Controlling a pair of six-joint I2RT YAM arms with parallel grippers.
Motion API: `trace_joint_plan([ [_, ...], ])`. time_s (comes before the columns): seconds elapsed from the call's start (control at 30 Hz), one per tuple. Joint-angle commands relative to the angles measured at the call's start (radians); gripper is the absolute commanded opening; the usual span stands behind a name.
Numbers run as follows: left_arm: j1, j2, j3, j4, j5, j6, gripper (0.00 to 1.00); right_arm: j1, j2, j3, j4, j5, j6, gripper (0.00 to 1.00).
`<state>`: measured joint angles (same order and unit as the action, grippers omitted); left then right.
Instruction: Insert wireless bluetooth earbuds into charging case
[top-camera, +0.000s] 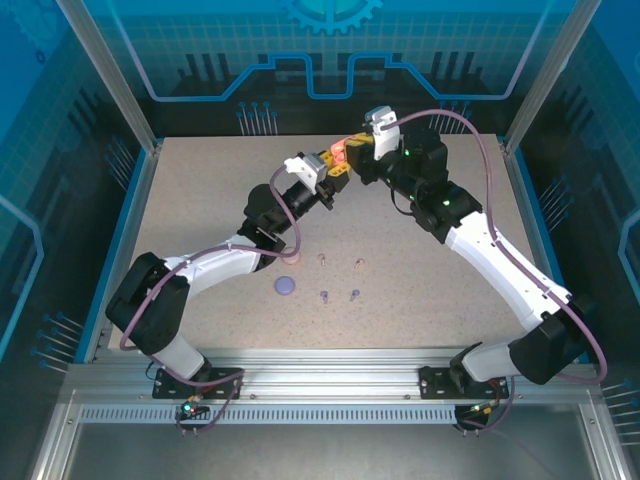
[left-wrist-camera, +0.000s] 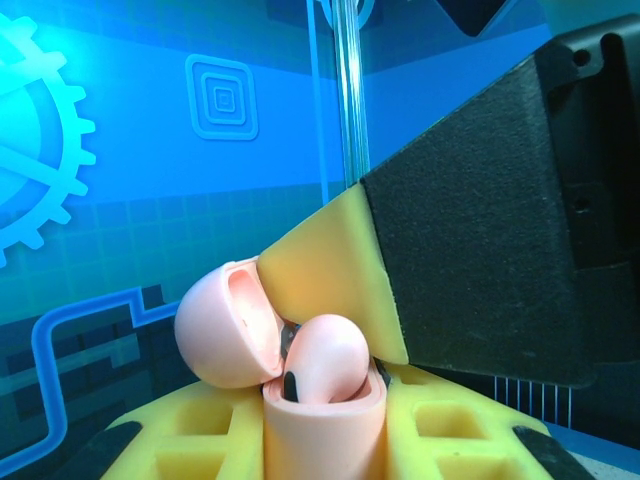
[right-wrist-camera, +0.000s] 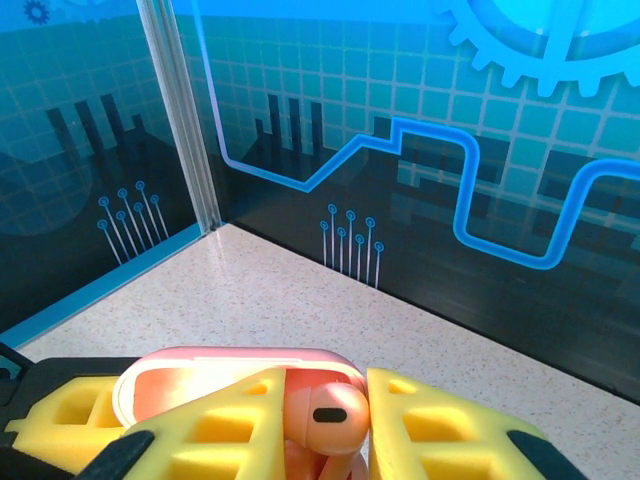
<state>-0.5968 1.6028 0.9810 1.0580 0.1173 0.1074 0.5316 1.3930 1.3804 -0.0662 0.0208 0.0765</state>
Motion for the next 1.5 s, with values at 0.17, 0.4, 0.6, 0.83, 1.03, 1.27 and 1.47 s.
trace_joint_plan([
  [0.17, -0.008, -0.006, 0.048, 0.084, 0.007, 0.007, 0.00, 0.026, -0.021, -0.030, -0.028, 0.021, -0.035, 0.24],
  [0.4, -0.008, -0.005, 0.050, 0.084, 0.005, 0.008, 0.00, 0.027, -0.029, -0.032, -0.034, -0.001, -0.040, 0.29],
  [0.6, -0.008, -0.006, 0.050, 0.083, 0.005, 0.006, 0.00, 0.026, -0.038, -0.040, -0.036, 0.001, -0.044, 0.32],
  [0.83, -0.008, -0.003, 0.052, 0.083, 0.005, 0.003, 0.00, 0.027, -0.052, -0.046, -0.037, -0.002, -0.045, 0.35],
  [1.03, -0.008, 0.000, 0.053, 0.081, 0.005, 0.003, 0.00, 0.026, -0.063, -0.055, -0.038, -0.007, -0.044, 0.39],
  [1.27, -0.008, 0.002, 0.053, 0.081, 0.004, 0.005, 0.00, 0.025, -0.083, -0.075, -0.036, -0.010, -0.037, 0.44],
  [1.47, -0.008, 0.006, 0.056, 0.079, 0.002, 0.005, 0.00, 0.023, -0.109, -0.103, -0.038, -0.009, -0.029, 0.47],
])
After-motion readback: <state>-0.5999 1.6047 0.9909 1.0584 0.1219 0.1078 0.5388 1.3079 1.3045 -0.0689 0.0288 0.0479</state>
